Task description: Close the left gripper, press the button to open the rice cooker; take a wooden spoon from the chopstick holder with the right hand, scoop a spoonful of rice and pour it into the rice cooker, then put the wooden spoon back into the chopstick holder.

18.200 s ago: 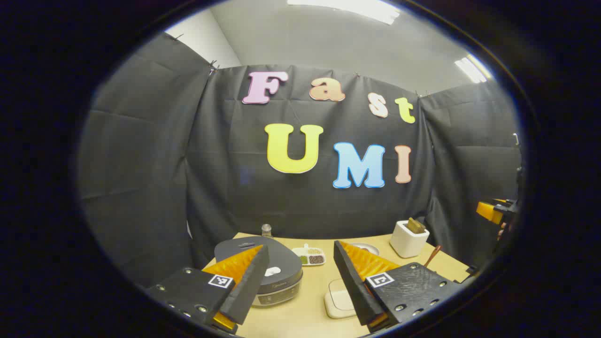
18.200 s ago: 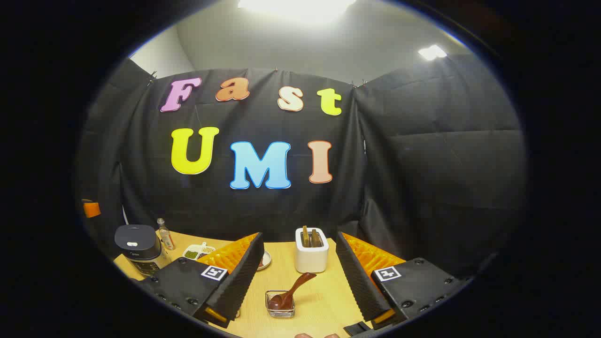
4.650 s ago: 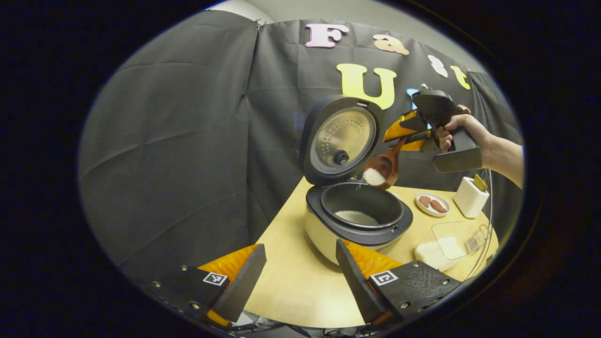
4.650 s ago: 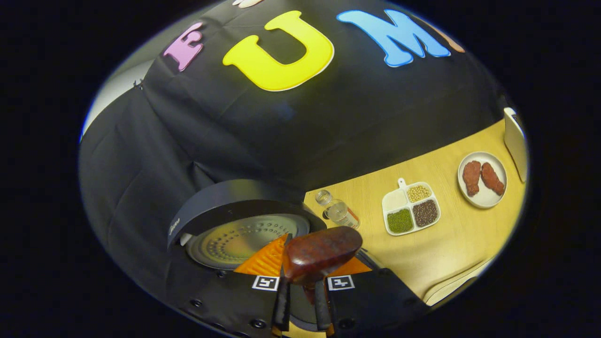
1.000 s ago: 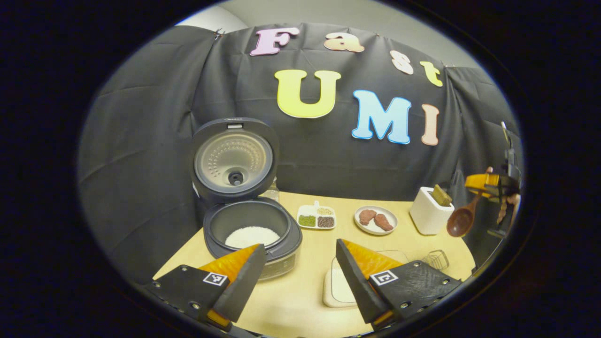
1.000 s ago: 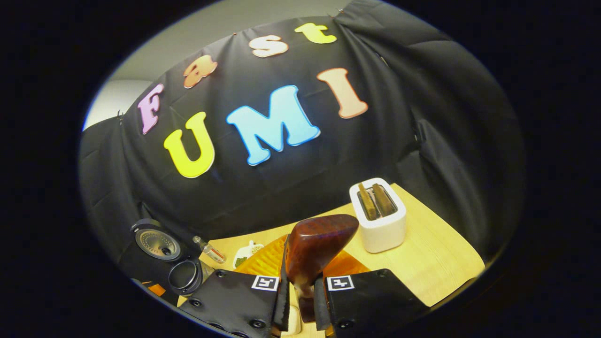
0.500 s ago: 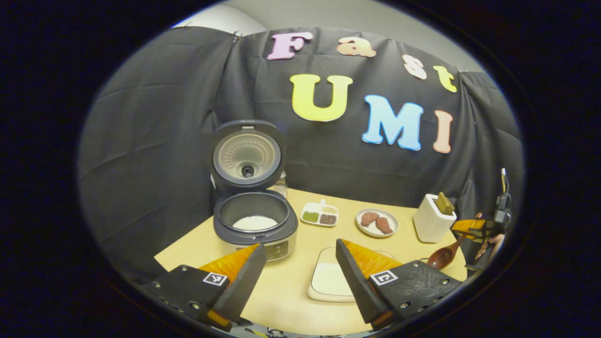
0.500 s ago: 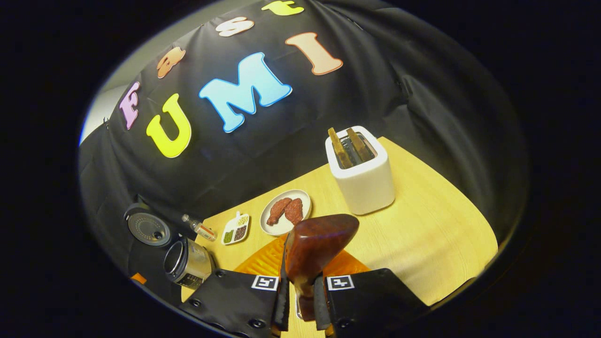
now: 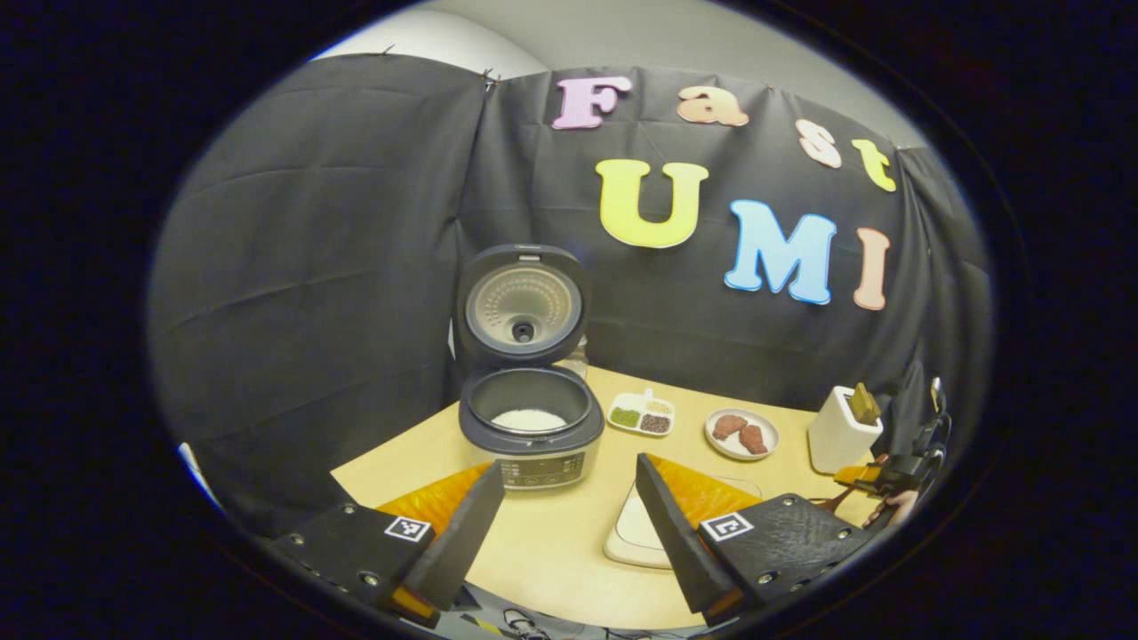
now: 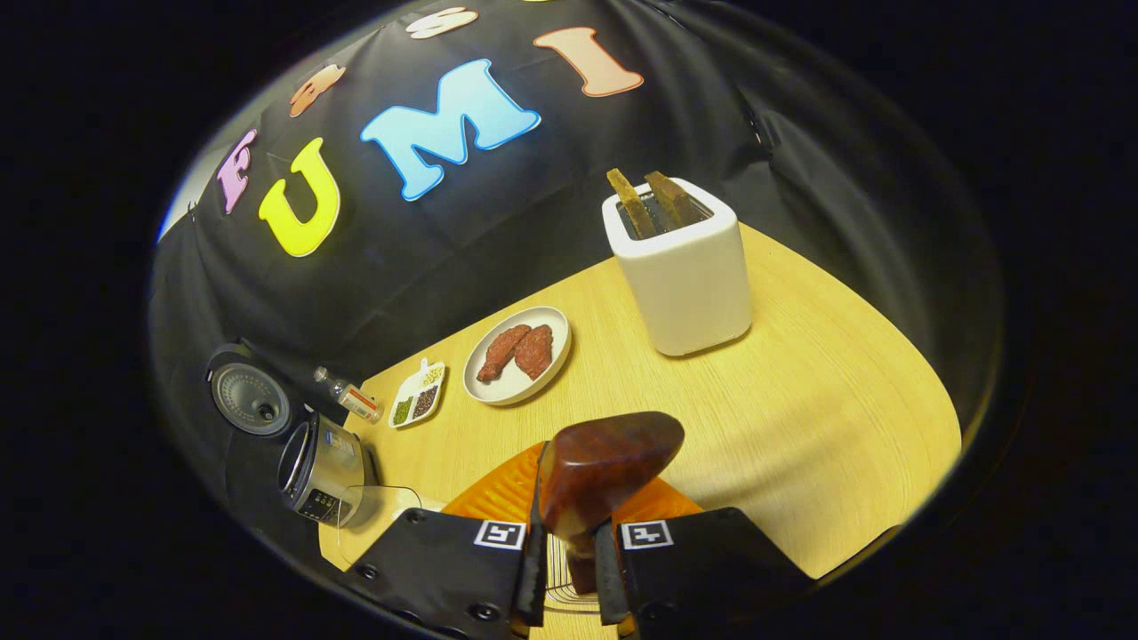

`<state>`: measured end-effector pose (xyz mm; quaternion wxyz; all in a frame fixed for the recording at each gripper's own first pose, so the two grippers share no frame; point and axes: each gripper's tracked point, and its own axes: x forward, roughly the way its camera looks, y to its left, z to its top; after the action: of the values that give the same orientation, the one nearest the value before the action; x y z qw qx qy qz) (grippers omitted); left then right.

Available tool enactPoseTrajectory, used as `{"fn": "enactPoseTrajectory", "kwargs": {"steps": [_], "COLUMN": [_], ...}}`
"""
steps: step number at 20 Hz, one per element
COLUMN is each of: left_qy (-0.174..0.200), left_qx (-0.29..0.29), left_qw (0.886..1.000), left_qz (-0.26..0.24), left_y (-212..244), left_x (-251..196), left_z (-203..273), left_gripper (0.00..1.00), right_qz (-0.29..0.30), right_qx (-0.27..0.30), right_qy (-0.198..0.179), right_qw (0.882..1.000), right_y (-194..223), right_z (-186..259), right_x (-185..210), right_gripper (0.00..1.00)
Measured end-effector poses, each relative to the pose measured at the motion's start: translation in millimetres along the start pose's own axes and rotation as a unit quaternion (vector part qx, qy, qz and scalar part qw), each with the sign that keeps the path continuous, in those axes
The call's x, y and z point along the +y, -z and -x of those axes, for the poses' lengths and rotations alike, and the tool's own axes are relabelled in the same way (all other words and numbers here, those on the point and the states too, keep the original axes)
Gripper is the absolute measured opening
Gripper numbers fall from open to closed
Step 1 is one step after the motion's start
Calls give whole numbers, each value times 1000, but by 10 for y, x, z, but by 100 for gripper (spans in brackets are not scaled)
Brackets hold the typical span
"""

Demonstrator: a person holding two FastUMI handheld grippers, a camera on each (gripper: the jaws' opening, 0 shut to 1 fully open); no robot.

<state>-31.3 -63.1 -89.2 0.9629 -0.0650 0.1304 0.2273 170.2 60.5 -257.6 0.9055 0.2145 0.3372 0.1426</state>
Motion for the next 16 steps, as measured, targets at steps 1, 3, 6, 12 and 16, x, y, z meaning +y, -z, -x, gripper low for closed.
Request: {"fn": "enactPoseTrajectory", "kwargs": {"steps": [1, 3, 6, 12, 16], "left_qy": [-5, -11, -10, 8, 23], "left_qx": [2, -2, -22, -77, -108], "left_qw": [1000, 1000, 1000, 997, 994], "left_qz": [3, 1, 1, 1, -16], "left_y": [8, -71, -358, -1174, -1767], "left_x": [47, 151, 272, 493, 664], "left_z": [-13, -55, -178, -645, -1072], "left_gripper": [94, 94, 92, 92, 94], "right_qz": [-6, -16, -21, 24, 68], "right_qx": [2, 2, -20, -66, -105], "right_qy": [-5, -10, -3, 65, 115], "right_qw": [1000, 1000, 1000, 995, 985], "right_y": [6, 7, -129, -213, -288], "right_z": [-27, 34, 148, 557, 975], "right_x": [21, 59, 30, -274, -332], "right_gripper": [27, 19, 69, 98, 98]}}
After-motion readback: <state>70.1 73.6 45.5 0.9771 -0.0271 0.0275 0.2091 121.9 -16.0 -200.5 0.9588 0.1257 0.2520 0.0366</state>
